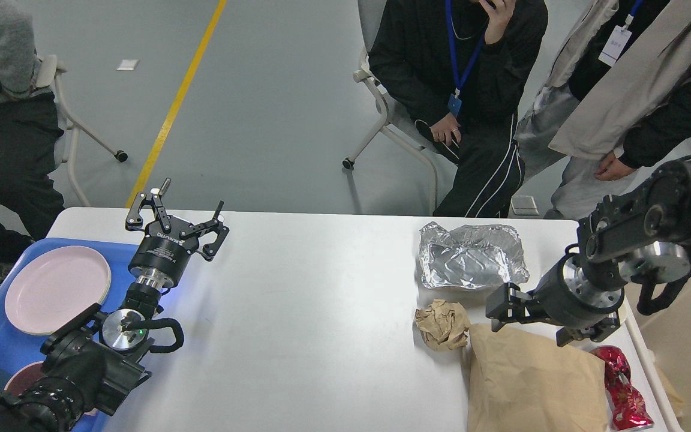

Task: Tidy desktop
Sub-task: 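Grasp the brown paper bag with the right gripper, then lift the paper bag and drop it into the white bin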

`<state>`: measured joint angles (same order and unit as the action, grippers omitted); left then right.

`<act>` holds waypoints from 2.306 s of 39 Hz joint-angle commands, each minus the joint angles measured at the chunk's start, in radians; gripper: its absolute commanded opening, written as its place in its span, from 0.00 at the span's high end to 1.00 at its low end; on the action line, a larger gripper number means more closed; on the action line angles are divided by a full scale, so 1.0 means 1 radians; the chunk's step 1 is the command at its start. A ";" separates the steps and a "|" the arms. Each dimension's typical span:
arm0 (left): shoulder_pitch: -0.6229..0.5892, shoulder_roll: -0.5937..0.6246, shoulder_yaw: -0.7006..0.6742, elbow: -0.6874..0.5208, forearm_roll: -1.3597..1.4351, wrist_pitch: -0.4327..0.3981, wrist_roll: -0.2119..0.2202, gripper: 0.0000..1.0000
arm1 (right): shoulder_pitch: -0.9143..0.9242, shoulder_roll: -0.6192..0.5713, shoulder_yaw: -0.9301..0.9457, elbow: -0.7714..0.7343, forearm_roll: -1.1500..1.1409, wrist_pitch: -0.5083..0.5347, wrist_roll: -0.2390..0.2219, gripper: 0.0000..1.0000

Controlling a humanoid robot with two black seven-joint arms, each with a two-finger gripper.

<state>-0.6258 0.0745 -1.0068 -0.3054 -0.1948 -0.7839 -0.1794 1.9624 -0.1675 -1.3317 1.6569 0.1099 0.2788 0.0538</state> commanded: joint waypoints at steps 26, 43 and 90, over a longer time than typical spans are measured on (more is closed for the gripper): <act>-0.002 0.001 0.000 0.000 0.000 0.000 0.000 0.01 | -0.422 0.324 -0.014 -0.164 0.148 -0.363 0.028 0.00; -0.002 0.001 -0.001 0.000 0.000 0.000 0.000 0.01 | -0.514 0.353 -0.078 -0.236 0.149 -0.418 0.057 0.59; 0.000 0.002 -0.001 0.000 0.001 -0.003 0.000 0.01 | -0.008 0.149 -0.072 0.049 0.123 -0.172 0.090 1.00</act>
<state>-0.6258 0.0768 -1.0074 -0.3052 -0.1932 -0.7870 -0.1794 1.8030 0.0987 -1.4238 1.6842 0.2367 -0.0745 0.1322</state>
